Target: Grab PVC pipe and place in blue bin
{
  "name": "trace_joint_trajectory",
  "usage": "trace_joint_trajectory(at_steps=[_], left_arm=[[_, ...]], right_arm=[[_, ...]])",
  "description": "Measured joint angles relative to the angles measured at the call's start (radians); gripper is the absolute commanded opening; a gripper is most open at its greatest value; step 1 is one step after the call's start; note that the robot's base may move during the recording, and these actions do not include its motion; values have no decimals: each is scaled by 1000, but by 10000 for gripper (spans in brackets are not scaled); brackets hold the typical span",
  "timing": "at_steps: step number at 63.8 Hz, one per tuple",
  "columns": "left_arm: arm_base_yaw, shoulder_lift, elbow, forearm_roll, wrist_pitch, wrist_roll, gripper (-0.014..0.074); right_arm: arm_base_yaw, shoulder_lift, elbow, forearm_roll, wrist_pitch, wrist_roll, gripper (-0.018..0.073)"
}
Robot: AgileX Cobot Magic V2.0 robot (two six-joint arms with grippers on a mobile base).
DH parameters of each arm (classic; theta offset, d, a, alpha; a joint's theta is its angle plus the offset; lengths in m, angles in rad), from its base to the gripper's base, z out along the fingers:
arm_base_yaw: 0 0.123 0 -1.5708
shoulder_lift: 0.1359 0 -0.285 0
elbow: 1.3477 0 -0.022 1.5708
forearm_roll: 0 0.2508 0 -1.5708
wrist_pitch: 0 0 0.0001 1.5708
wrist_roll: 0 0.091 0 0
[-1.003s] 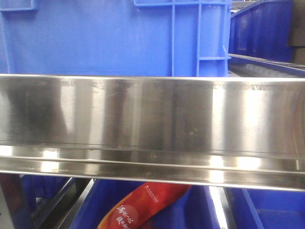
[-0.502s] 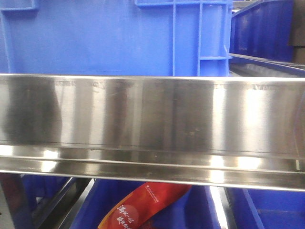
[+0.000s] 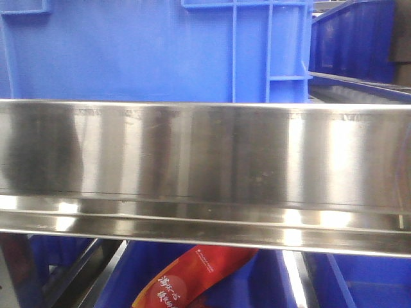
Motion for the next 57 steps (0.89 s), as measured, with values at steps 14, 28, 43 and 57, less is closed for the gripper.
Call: trace_joint_trajectory(at_steps=[14,28,43,57], left_arm=[[0,0,0,0,-5,0,-111],[0,0,0,0,-5,0,-111],[0,0,0,0,-5,0,-111],[0,0,0,41,-5,0,-111]], right_arm=[[0,0,0,0,0,0,-168],[0,0,0,0,0,0,-168],[0,0,0,0,0,0,-168],[0,0,0,-2,0,0,-168]])
